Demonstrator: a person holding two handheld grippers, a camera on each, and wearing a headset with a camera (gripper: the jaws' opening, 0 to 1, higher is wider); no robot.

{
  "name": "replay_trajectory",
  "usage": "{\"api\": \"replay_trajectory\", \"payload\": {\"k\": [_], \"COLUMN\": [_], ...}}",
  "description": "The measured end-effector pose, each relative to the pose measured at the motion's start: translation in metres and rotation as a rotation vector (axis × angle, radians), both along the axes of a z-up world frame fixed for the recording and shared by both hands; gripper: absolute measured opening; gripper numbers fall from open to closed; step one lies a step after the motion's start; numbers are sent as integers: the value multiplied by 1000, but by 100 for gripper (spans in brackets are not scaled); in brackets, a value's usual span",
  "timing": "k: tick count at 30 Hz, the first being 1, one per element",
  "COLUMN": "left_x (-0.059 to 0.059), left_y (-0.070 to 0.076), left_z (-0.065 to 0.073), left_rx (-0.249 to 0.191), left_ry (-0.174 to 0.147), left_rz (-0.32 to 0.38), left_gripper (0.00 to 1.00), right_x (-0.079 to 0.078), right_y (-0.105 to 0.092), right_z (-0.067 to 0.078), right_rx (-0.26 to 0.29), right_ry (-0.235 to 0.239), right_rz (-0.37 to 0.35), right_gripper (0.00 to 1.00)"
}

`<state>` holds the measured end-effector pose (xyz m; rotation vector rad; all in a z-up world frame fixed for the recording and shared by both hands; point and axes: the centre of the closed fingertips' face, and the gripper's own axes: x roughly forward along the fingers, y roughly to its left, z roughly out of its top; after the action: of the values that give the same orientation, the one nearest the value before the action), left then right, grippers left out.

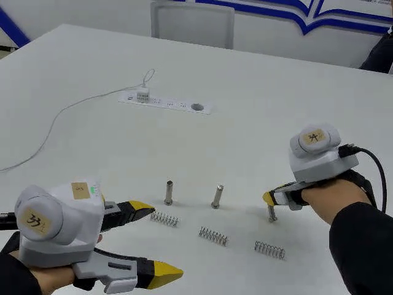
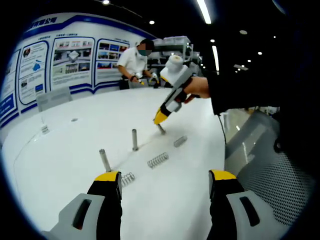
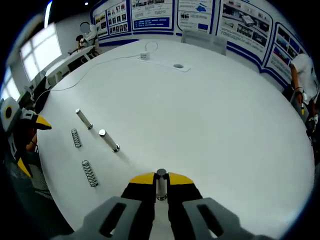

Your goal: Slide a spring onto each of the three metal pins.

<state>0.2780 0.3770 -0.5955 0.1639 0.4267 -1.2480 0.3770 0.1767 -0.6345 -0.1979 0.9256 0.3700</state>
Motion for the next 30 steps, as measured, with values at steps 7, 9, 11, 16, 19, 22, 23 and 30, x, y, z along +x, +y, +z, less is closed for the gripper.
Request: {"api": "replay_trajectory", "payload": {"k": [7, 9, 11, 16, 19, 22, 23, 30], "left_x": [-1, -1, -1, -2, -1, -1, -1, 1], "left_y": [0, 0, 0, -1, -1, 0, 0, 1], "left_z": [-1, -1, -2, -3, -4, -4, -4, -1], "left_rx": [3, 5, 9, 15, 17, 19, 19, 12], "left_ry": [0, 1, 2, 2, 3, 3, 3, -2], "left_rz": [-3, -4, -5, -6, -2, 1, 1, 13], "left_gripper": [73, 73, 73, 73, 73, 73, 73, 73], "right_x": [-6, -3, -8, -14, -12, -11, -11, -15], "right_y": [3, 3, 4, 3, 3, 4, 4, 3], "right_z": [8, 7, 9, 10, 8, 7, 7, 4], "right_rx": [20, 25, 32, 47, 54, 53, 52, 22], "right_ry": [-25, -35, -30, -33, -32, -32, -33, -27], "right_rz": [-8, -6, -10, -16, -9, 2, 5, 42], "right_gripper": [9, 9, 9, 9, 9, 9, 9, 9]}}
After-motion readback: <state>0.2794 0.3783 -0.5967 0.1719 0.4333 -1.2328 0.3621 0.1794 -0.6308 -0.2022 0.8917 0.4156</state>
